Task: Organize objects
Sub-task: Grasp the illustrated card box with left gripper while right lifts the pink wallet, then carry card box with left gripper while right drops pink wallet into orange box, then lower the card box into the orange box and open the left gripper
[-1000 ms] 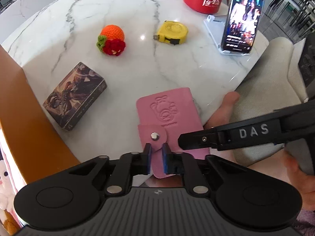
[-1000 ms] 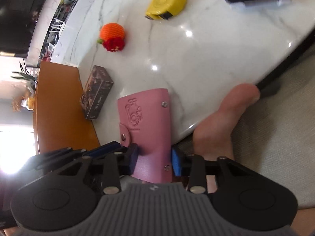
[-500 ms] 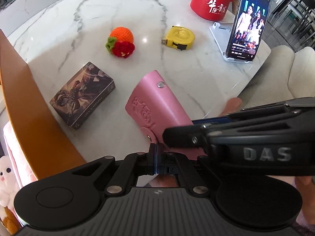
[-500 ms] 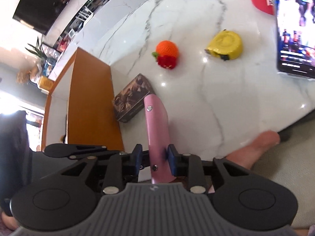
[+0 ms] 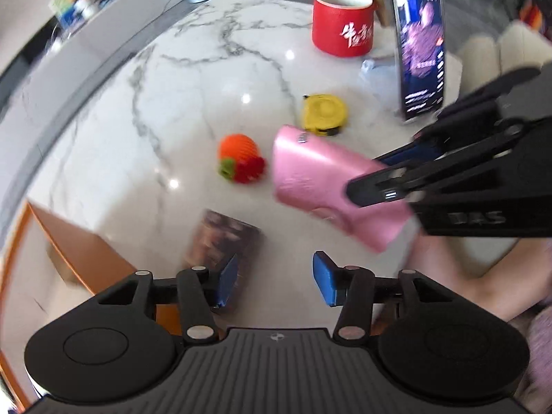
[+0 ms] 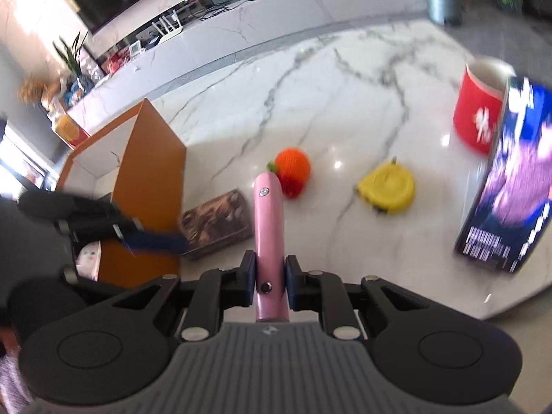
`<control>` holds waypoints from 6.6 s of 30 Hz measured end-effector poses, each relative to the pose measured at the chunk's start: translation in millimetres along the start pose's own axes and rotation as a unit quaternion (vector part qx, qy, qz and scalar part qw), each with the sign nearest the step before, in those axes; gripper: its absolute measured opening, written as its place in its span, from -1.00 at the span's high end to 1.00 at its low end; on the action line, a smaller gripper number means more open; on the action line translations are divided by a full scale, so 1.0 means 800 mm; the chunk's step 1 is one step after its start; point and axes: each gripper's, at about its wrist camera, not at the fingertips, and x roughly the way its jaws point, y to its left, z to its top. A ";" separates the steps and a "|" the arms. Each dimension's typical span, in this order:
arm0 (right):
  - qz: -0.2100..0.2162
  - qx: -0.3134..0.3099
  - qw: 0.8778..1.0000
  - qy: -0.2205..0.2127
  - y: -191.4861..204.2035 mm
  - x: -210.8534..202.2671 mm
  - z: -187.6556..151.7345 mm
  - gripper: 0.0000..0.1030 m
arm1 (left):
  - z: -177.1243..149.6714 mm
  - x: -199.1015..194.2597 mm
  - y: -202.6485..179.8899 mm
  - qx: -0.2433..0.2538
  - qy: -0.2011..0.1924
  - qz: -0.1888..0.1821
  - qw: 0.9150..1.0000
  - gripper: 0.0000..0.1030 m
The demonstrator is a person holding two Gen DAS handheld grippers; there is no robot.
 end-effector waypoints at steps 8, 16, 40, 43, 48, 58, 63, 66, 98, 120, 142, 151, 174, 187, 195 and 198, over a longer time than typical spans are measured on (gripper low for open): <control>0.004 -0.005 1.000 0.009 -0.016 0.025 0.002 0.64 | 0.028 0.067 0.030 0.072 0.096 0.005 0.993 -0.44; 0.021 -0.003 1.000 0.010 -0.025 0.035 0.008 0.64 | 0.031 0.111 0.034 0.106 0.157 0.011 0.982 -0.44; 0.021 0.000 1.000 -0.008 -0.016 0.016 -0.001 0.65 | 0.022 -0.021 0.052 -0.051 0.018 -0.027 0.998 -0.33; 0.023 -0.009 0.999 -0.022 -0.004 -0.001 -0.002 0.65 | 0.018 -0.057 0.063 -0.068 -0.007 -0.037 0.997 -0.33; 0.049 -0.013 0.998 -0.041 0.020 -0.036 0.004 0.65 | -0.010 -0.114 0.082 -0.119 -0.030 -0.039 0.992 -0.33; 0.138 -0.036 0.987 -0.075 0.110 -0.092 0.026 0.65 | -0.116 -0.163 0.143 -0.271 -0.055 -0.048 0.960 -0.34; 0.168 -0.020 0.985 -0.032 0.161 -0.064 0.028 0.65 | -0.170 -0.148 0.176 -0.351 -0.066 -0.080 0.930 -0.34; 0.153 -0.022 0.988 -0.009 0.186 -0.036 0.022 0.65 | -0.191 -0.134 0.193 -0.389 -0.077 -0.111 0.911 -0.34; -0.022 -0.121 0.991 0.049 0.271 0.054 -0.016 0.60 | -0.245 -0.064 0.220 -0.444 -0.050 -0.122 0.886 -0.33; 0.029 -0.153 0.985 0.078 0.265 0.075 0.007 0.90 | -0.231 -0.069 0.220 -0.411 -0.044 -0.117 0.903 -0.33; 0.023 -0.255 0.967 0.006 0.257 0.080 0.089 0.82 | -0.128 -0.044 0.218 0.024 -0.018 -0.017 0.999 -0.34; 0.020 -0.310 0.950 0.026 0.270 0.115 0.097 0.82 | -0.122 0.014 0.213 0.102 0.010 -0.024 0.994 -0.34; 0.019 -0.326 0.944 0.043 0.279 0.124 0.098 0.82 | -0.162 -0.007 0.236 0.030 -0.020 -0.038 0.999 -0.27; 0.042 -0.415 0.903 0.100 0.281 0.090 0.064 0.83 | -0.167 -0.064 0.201 -0.148 -0.087 -0.170 0.970 0.28; 0.026 -0.434 0.886 0.161 0.280 0.090 0.030 0.94 | -0.169 -0.049 0.190 -0.152 -0.082 -0.157 0.972 0.51; 0.026 -0.437 0.879 0.187 0.281 0.088 0.022 0.97 | -0.172 -0.049 0.192 -0.162 -0.086 -0.157 0.970 0.56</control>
